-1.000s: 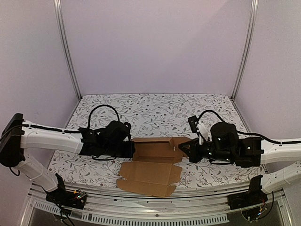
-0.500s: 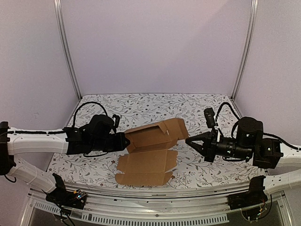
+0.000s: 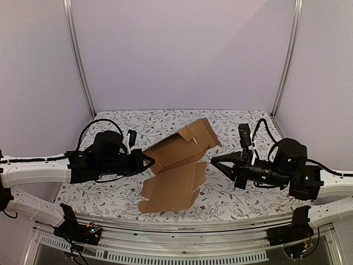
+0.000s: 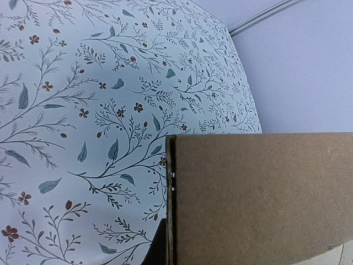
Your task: Fold the paper box
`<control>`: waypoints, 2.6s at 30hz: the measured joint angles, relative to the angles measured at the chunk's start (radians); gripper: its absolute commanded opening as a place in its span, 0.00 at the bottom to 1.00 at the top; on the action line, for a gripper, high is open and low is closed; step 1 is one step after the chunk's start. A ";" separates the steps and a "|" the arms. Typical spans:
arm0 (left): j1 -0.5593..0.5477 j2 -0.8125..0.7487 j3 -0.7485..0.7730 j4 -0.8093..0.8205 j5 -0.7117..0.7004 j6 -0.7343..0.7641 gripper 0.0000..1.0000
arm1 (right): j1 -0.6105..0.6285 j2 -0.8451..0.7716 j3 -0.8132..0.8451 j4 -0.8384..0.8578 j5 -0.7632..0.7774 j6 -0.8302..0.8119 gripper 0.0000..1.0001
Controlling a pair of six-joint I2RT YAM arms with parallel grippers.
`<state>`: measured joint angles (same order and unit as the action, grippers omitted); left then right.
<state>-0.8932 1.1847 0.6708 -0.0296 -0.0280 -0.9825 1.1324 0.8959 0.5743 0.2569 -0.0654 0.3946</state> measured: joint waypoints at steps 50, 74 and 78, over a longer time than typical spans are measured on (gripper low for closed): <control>0.021 -0.061 0.019 -0.093 0.060 0.095 0.00 | 0.001 0.303 0.149 0.027 0.117 -0.007 0.00; 0.021 -0.054 0.081 -0.105 0.039 0.215 0.00 | 0.013 0.019 0.245 -0.415 0.130 -0.102 0.45; 0.021 -0.064 0.084 -0.124 0.011 0.253 0.00 | 0.013 -0.015 0.297 -0.557 0.048 -0.137 0.49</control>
<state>-0.8722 1.1206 0.7551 -0.1532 -0.0166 -0.7296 1.1454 0.8810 0.8711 -0.3004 -0.0174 0.2581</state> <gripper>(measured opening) 0.038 0.470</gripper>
